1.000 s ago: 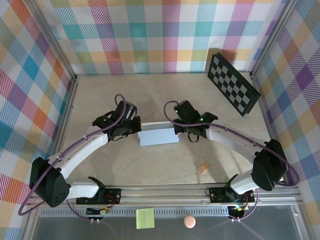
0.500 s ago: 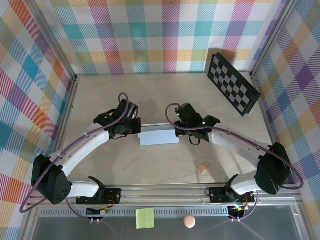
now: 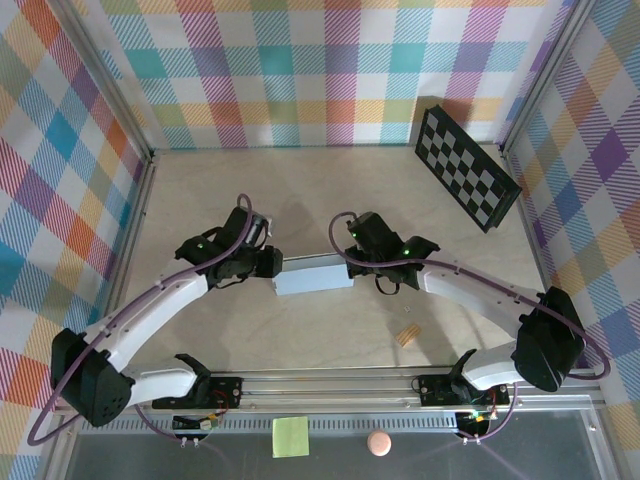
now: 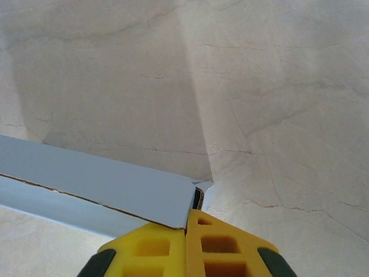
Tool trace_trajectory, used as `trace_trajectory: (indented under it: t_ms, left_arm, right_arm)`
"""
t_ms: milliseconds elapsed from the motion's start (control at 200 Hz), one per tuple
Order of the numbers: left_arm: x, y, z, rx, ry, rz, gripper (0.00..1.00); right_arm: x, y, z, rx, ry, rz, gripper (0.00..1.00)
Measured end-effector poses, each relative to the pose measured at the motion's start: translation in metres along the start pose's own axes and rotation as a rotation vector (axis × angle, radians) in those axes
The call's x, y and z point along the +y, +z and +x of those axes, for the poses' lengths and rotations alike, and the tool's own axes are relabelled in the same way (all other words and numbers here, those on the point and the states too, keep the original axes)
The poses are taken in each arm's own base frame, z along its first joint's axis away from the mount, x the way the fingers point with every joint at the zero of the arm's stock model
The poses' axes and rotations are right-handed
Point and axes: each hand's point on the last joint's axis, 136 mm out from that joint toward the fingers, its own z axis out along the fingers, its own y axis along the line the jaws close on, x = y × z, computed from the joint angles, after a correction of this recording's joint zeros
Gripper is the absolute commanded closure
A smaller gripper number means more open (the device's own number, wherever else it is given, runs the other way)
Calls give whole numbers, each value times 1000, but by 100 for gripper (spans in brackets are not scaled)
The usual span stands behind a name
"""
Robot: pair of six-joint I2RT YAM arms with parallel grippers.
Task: Fold the paper box
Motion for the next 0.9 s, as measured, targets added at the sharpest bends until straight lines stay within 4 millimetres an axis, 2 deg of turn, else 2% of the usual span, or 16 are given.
trace_trajectory:
  t_ms: [100, 170, 415, 625, 900]
  left_arm:
    - [-9, -15, -12, -63, 94, 42, 54]
    - [-17, -21, -21, -106, 169, 79, 51]
    - [-52, -27, -33, -210, 500, 231, 35]
    - [-75, -12, -14, -246, 779, 312, 26]
    - [-84, 24, -5, -227, 984, 340, 25]
  right_arm:
    - [1, 0, 0, 2, -1, -4, 99]
    - [1, 0, 0, 2, -1, -4, 99]
    - [1, 0, 0, 2, -1, -4, 99]
    - [1, 0, 1, 3, -1, -4, 99]
    - [1, 0, 1, 3, -2, -4, 99]
